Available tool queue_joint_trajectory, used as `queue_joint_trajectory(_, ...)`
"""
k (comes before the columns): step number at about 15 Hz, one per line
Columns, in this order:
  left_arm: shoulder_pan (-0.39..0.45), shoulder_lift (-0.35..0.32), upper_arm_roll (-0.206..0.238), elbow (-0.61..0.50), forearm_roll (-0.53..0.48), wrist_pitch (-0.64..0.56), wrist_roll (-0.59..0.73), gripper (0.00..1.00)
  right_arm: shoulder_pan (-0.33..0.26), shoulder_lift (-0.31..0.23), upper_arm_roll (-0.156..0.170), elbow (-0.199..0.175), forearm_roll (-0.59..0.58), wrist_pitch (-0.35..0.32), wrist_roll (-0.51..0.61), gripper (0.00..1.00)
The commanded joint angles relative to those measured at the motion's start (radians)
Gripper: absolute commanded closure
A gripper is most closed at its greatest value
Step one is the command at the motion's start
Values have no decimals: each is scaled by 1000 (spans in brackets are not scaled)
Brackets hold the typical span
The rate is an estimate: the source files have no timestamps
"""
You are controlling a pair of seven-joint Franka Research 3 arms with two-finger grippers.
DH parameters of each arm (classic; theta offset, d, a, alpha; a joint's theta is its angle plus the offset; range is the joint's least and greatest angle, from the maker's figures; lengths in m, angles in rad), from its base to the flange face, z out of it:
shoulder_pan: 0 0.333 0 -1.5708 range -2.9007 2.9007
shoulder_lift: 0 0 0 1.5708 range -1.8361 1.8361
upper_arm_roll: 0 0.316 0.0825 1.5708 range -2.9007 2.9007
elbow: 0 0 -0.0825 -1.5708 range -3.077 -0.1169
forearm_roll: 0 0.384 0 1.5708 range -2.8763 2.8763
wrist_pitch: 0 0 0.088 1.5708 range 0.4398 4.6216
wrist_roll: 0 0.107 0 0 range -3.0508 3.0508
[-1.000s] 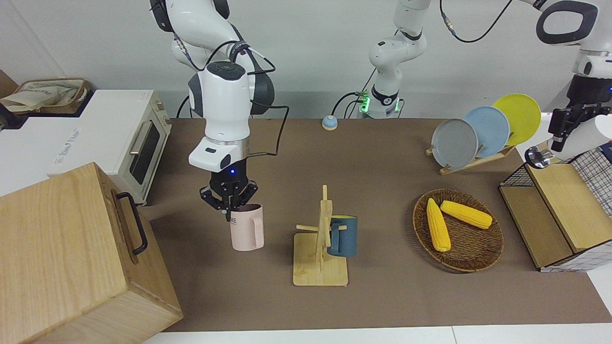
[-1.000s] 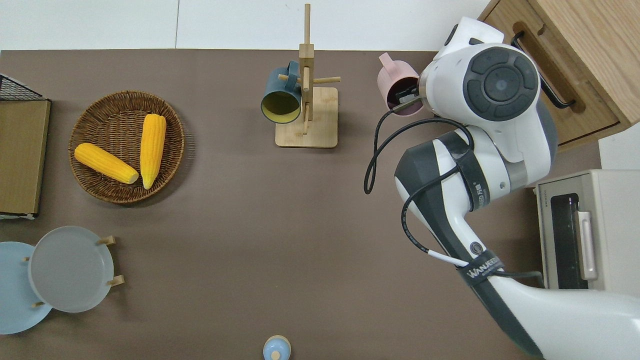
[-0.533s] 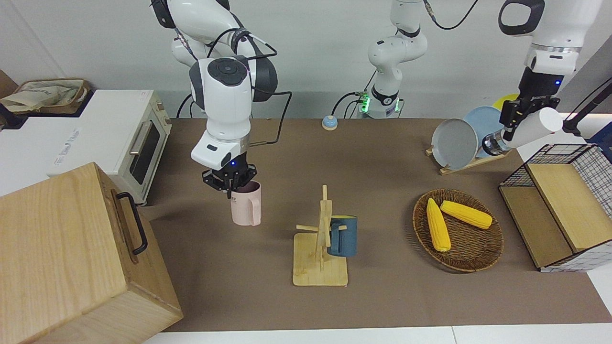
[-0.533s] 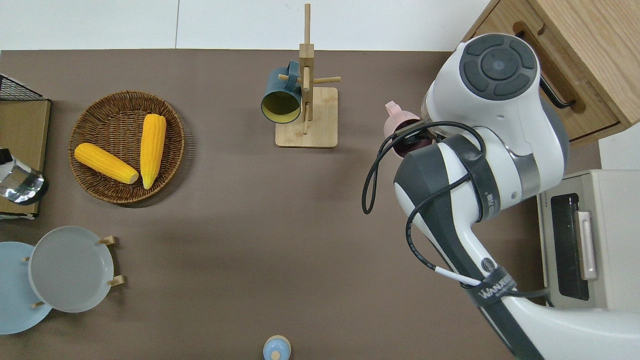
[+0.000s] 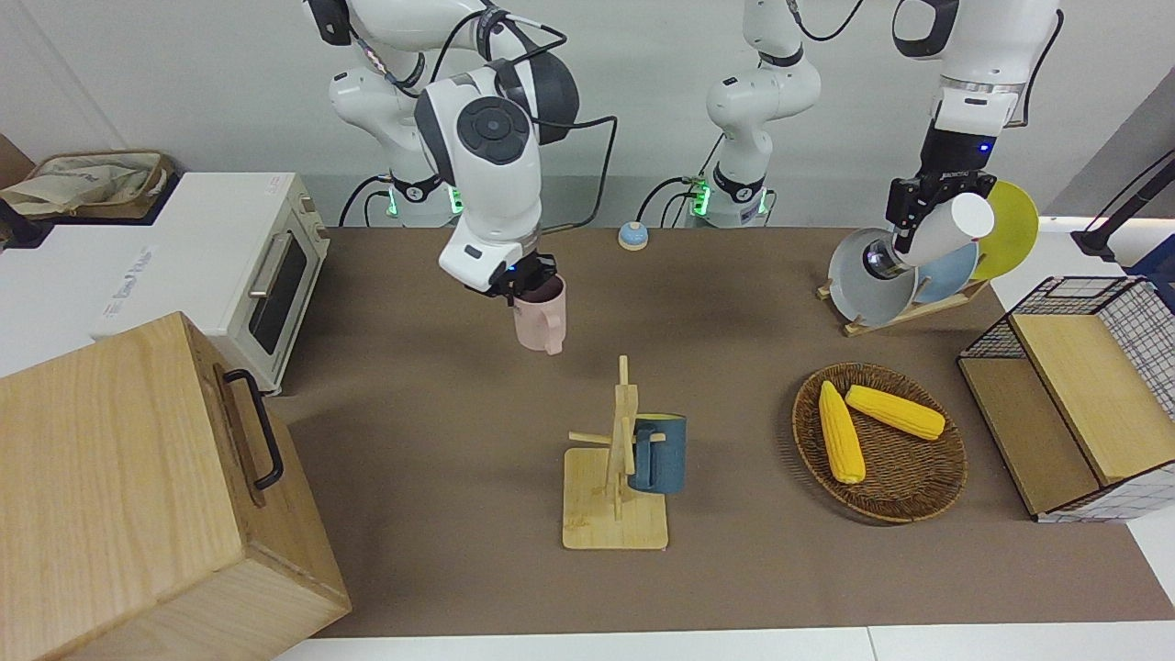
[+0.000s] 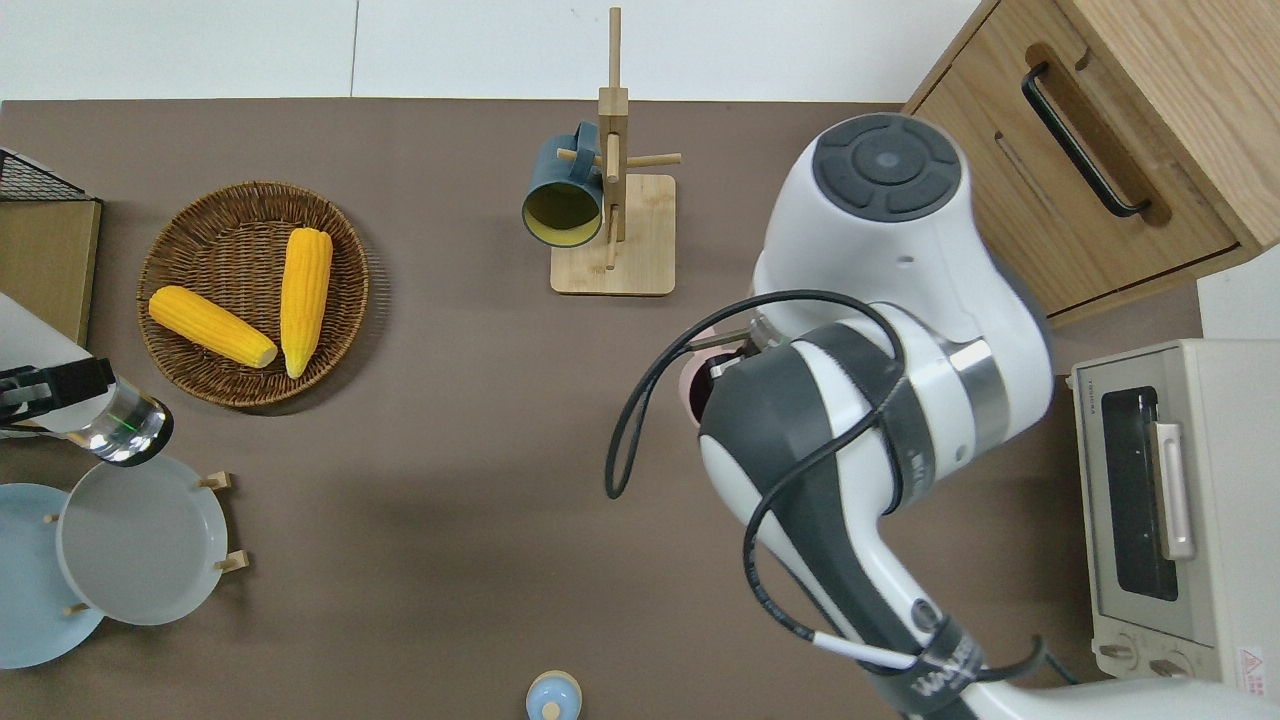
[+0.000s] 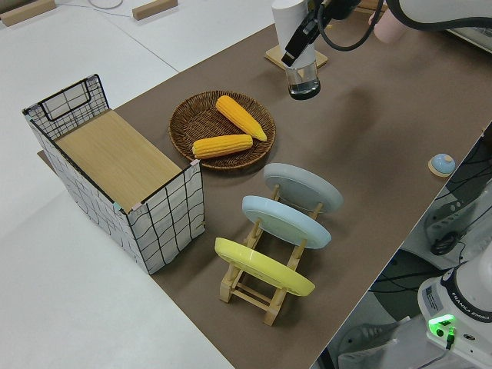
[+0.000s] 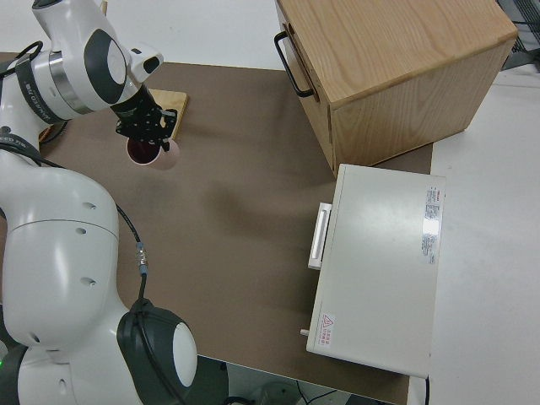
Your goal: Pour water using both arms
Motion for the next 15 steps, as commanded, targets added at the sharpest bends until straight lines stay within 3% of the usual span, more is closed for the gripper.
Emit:
queue_joint_trajectory(1,-25,-91,5,-81,15,8,-17,1000,64,46,1,4,89,13,166,1000)
queue_joint_trajectory(5,-39,-108,5,-102,13,7,-17,1000,139,125,1,22,160,152,340,1000)
queue_joint_trajectory(9,-48,-130,5,-131,12,7,-14,1000,194,228,4,126,195,220,452,1000)
queue_joint_trajectory(15,-51,-136,5,-151,4,7,-11,1000,248,290,10,128,264,331,559,1000)
